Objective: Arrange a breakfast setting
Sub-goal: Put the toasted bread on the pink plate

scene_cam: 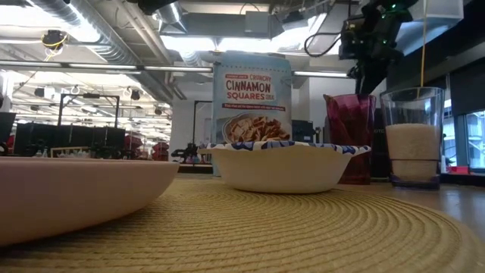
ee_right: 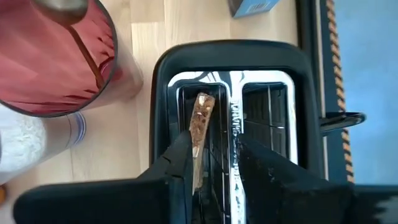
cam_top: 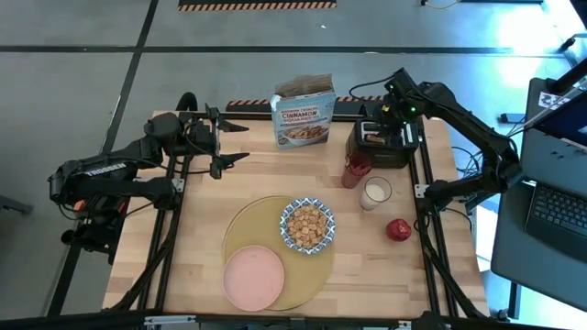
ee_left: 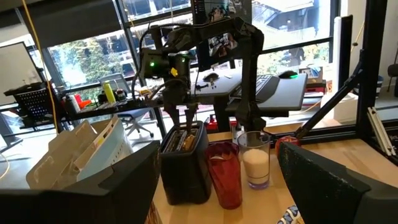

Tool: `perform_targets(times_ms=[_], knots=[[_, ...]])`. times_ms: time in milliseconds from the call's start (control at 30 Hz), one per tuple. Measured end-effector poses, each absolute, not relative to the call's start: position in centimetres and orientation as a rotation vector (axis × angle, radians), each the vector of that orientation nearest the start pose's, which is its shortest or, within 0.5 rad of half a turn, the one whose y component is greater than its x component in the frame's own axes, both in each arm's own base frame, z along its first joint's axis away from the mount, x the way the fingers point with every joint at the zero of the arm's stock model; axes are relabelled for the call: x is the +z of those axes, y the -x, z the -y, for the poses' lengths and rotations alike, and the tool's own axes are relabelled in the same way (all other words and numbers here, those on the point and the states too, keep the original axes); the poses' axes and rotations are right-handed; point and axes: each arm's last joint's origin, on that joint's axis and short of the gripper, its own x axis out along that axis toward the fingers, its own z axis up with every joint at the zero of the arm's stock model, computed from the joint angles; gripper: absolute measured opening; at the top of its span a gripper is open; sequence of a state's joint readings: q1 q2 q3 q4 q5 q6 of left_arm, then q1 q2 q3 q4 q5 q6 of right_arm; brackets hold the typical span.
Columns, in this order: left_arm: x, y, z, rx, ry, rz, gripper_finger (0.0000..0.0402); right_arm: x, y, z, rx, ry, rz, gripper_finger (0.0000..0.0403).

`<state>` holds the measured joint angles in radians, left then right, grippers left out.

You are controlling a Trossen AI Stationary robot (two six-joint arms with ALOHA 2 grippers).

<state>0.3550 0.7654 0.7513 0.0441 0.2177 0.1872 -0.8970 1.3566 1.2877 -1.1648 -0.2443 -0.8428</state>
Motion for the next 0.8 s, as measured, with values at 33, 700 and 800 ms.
perform_targets(times_ms=[33,700,800], knots=[[34.6,-16.3,-5.4,0.140,-0.195,0.016,0.0314,31.2,-15.9,18.8,-0.079,0.058,-1.176,0.0092],[34.5,-16.3,-5.4,0.139,-0.193,0.009,0.0314,31.0,-16.7,19.6,-0.039,0.021,-1.171,0.0092],[34.5,-16.3,-5.4,0.139,-0.193,0.009,0.0314,31.6,-16.7,19.6,-0.036,0.028,-1.141,0.0092]])
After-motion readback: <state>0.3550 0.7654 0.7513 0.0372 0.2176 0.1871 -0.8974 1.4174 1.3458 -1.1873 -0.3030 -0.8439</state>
